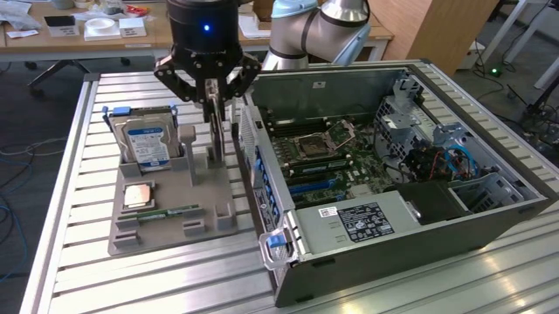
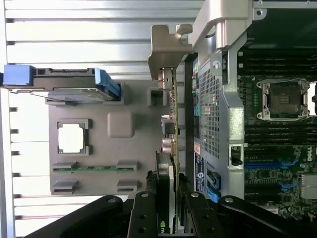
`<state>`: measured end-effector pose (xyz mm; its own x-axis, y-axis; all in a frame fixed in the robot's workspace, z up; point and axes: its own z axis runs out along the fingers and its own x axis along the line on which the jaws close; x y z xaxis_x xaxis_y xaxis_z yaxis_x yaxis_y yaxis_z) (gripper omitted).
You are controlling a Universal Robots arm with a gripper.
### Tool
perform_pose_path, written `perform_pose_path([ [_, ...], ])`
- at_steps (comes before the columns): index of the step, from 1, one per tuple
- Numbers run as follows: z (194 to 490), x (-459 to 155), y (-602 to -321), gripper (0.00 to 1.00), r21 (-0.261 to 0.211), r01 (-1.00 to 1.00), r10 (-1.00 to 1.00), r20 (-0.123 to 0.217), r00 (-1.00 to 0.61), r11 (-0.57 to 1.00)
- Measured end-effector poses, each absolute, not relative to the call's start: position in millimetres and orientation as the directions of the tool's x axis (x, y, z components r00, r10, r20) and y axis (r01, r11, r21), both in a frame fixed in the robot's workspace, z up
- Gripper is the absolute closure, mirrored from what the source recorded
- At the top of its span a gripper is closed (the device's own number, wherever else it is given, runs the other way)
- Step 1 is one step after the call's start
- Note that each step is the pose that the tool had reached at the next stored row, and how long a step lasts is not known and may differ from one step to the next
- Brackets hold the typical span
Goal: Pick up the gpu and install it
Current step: 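Pick up the gpu and move the gpu toward the slot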
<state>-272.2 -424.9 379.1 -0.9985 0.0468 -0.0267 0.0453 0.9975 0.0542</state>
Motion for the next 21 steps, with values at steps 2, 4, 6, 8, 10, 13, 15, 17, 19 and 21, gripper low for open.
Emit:
perform_pose_path([
  [2,387,-272,-425,0.73,0.054,0.045,0.047,-0.028,-0.999,0.998],
  [4,395,-272,-425,0.73,0.054,0.045,0.047,-0.029,-0.998,0.997],
  [6,402,-272,-425,0.73,0.054,0.045,0.047,-0.030,-0.998,0.998],
  [8,408,-272,-425,0.73,0.054,0.045,0.047,-0.030,-0.998,0.998],
  [10,412,-272,-425,0.73,0.054,0.045,0.047,-0.030,-0.998,0.998],
  [13,417,-272,-425,0.73,0.054,0.045,0.047,-0.030,-0.998,0.998],
  [15,420,-272,-425,0.73,0.054,0.045,0.047,-0.030,-0.998,0.998],
  [17,422,-272,-425,0.73,0.054,0.045,0.047,-0.031,-0.998,0.997],
  [19,422,-272,-425,0.73,0.054,0.045,0.047,-0.031,-0.998,0.998],
  [21,422,-272,-425,0.73,0.054,0.045,0.047,-0.030,-0.998,0.998],
])
